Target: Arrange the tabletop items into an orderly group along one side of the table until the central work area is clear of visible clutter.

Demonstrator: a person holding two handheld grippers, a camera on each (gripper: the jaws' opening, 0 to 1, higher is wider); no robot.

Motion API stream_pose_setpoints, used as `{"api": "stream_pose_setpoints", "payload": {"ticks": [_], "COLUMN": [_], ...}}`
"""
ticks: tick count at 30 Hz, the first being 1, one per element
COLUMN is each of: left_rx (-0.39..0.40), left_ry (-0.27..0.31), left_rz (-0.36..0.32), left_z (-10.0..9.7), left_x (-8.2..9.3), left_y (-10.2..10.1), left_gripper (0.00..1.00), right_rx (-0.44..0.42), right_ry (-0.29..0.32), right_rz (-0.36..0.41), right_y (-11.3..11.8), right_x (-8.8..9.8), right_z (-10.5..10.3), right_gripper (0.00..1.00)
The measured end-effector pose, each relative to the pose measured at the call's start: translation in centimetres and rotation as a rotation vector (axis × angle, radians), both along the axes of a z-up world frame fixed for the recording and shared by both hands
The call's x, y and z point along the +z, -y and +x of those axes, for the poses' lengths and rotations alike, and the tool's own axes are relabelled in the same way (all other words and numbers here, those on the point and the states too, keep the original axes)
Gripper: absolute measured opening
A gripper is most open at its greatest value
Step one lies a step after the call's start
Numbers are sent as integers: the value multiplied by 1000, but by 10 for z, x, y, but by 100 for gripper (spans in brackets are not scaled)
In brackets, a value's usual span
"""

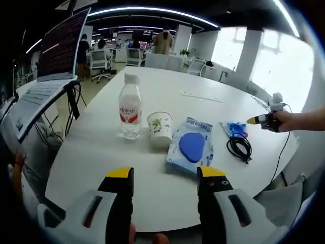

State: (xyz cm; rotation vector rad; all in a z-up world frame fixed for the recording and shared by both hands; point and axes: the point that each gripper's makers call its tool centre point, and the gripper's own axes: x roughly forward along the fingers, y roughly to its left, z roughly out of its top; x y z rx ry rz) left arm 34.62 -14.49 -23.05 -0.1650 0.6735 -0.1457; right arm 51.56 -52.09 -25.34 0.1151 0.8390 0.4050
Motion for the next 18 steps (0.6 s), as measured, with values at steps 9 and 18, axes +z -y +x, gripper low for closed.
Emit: {"api": "stream_pose_setpoints", "payload": {"ticks": [9,18], "left_rx": [-4,-22], "left_ry": [-19,-52], "left_rz": [-34,-58], "left_z": [3,6], "left_x": [-11,-25], "left_y": [9,26], "left_gripper": [49,49], "right_rx": [73,207], "right_ry": [5,15], "right_rz": [-2,-8], "right_y": [-28,-73], "right_x": [-7,-15], "right_z": [1,4], "right_gripper": [12,14]}}
